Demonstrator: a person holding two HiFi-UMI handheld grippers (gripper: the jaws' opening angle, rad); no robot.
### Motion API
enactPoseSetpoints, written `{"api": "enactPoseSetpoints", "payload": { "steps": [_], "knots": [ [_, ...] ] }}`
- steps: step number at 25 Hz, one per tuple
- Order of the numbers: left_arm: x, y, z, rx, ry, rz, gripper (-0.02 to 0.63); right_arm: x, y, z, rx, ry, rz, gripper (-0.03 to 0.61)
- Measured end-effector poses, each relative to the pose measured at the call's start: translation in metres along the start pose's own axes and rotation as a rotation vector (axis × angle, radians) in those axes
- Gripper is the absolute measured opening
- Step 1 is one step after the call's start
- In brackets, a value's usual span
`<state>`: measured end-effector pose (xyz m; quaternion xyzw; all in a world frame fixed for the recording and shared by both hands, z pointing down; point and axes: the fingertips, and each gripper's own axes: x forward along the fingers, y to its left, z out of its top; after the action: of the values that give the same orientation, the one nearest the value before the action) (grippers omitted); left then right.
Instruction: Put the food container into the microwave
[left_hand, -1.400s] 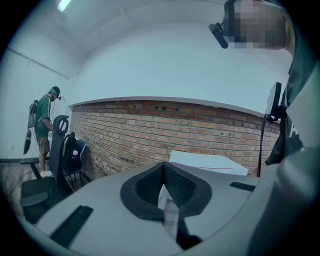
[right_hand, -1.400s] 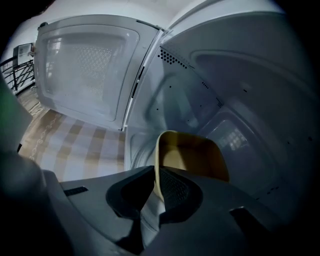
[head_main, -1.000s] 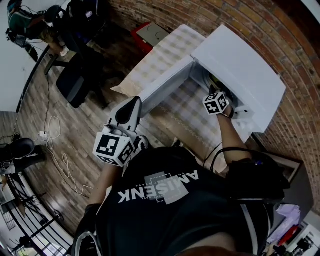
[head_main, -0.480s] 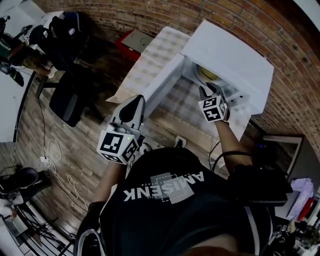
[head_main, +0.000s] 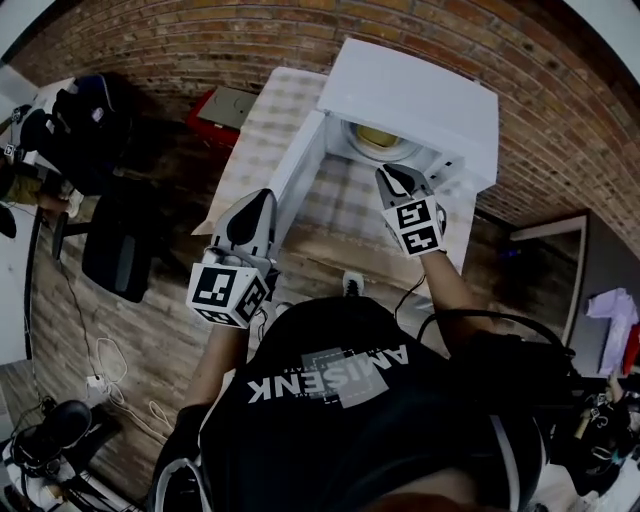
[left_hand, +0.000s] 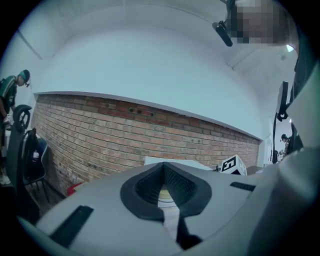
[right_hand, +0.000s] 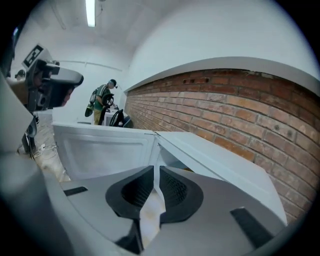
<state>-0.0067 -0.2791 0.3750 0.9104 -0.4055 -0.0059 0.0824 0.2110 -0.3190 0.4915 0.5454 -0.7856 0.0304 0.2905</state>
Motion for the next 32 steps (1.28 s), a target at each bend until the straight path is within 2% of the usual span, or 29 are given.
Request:
{"api": "enactPoseSetpoints", "payload": {
  "steps": [7,14,21,29,32],
  "knots": [
    [0.013,-0.015,0.004,-0.01,0.001,-0.118,0.012,-0.057,-0.008,0.027,0.056,-0.098,-0.077,0.052],
    [0.024,-0.025,0.024,-0.023,-0.017,-0.199,0.012,-0.122,-0.028,0.057,0.13,-0.189,-0.148,0.052],
    [0.037,-0.031,0.046,0.023,-0.059,-0.222,0.011,-0.192,-0.069,0.067,0.161,-0.257,-0.308,0.049],
    [0.042,-0.035,0.063,-0.062,-0.087,-0.256,0.011,-0.246,-0.105,0.066,0.244,-0.294,-0.458,0.043],
    [0.043,-0.033,0.064,-0.056,-0.089,-0.251,0.011,-0.25,-0.11,0.063,0.25,-0.284,-0.484,0.041]
  ]
}}
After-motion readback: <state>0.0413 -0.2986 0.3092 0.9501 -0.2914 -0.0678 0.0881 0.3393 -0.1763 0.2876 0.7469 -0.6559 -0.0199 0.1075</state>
